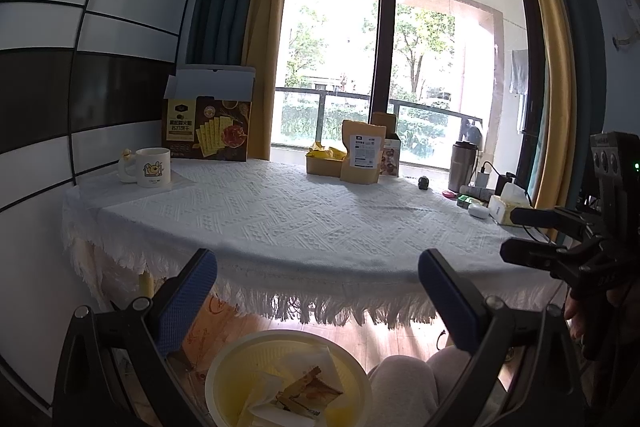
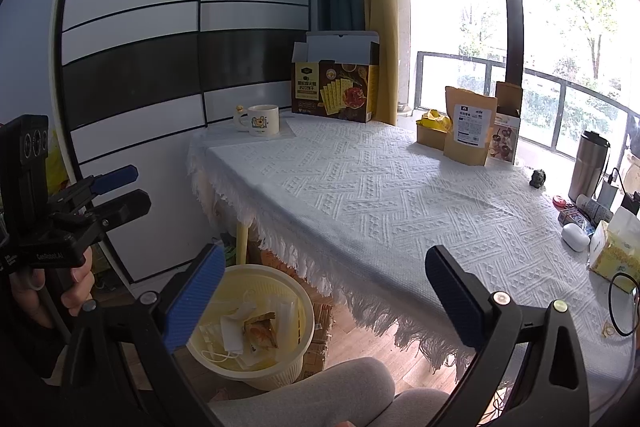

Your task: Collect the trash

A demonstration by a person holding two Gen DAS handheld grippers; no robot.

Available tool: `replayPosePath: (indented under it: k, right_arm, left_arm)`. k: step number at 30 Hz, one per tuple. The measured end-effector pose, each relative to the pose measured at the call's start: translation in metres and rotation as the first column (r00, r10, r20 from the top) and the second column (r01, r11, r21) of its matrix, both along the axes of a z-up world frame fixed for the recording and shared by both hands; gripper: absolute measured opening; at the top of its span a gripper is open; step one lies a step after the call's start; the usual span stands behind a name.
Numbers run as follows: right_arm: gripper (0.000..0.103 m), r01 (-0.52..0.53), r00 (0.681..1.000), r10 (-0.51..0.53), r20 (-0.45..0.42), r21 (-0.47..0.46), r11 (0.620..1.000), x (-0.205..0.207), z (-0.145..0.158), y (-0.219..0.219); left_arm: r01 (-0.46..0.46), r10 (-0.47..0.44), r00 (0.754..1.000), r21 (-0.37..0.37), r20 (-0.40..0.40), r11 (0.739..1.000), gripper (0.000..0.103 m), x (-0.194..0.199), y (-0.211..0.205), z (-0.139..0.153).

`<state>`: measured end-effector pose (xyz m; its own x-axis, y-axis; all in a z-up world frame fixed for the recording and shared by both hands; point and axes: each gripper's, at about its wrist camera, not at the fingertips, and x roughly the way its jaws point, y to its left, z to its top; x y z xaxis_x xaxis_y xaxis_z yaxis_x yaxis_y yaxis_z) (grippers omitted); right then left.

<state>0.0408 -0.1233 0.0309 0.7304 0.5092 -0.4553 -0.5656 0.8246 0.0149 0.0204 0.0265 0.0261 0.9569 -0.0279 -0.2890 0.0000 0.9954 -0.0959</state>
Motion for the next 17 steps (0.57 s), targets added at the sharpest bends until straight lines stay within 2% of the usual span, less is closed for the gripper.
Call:
replayPosePath:
  k: [17]
  right_arm:
    - [0.1,0.001,1.0,-0.001,-0.003,-0.001,1.0,0.0004,-0.0009,-0.0004]
  left_arm:
    - [-0.001,0.001,1.0,-0.003,-0.002,1.0,0.101,0.0007,-0.0015,0.0001]
